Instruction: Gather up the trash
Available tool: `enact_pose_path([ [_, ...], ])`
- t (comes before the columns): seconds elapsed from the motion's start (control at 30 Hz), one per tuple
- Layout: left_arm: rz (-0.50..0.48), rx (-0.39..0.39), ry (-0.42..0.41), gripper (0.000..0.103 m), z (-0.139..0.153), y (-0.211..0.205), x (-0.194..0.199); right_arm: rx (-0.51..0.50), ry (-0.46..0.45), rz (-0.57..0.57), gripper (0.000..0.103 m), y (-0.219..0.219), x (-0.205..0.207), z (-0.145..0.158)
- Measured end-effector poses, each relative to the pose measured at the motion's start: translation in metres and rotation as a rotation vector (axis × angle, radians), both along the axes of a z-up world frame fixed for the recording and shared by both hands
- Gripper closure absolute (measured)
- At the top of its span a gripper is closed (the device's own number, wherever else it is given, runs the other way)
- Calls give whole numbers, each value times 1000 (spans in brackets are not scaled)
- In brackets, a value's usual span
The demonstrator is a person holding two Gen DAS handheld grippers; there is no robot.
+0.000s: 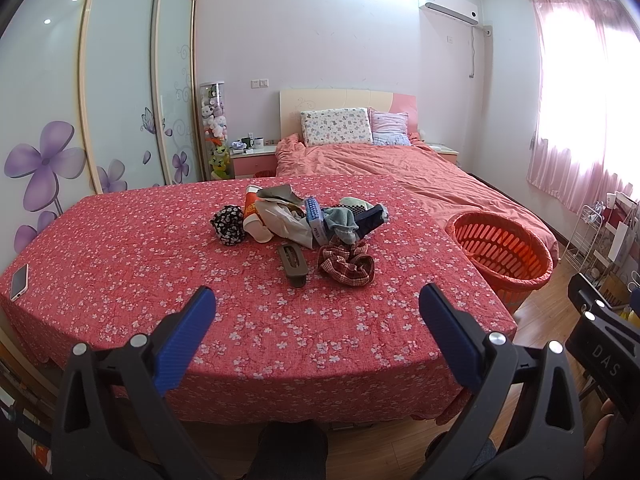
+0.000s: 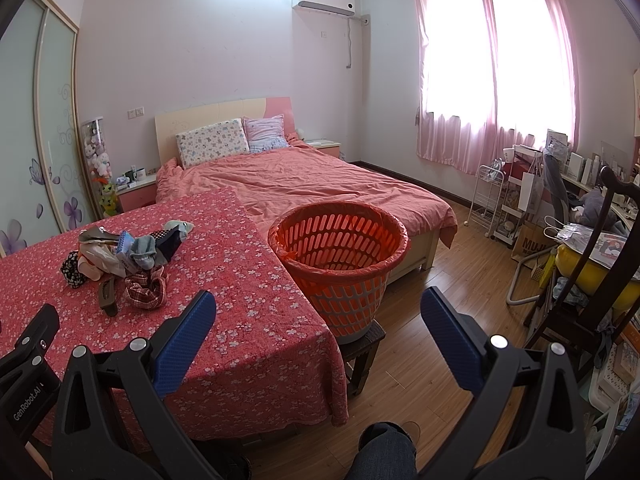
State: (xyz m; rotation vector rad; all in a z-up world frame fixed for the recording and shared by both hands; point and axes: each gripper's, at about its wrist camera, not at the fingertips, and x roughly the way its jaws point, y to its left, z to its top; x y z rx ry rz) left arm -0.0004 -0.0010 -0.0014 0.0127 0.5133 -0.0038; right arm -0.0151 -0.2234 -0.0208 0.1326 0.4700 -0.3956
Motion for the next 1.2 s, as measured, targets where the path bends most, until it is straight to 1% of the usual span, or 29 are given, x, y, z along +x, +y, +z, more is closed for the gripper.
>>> enact_pose_path([
  [1.2, 0, -1, 5, 4, -5, -3, -1, -1, 2, 2, 2, 1, 2, -1],
])
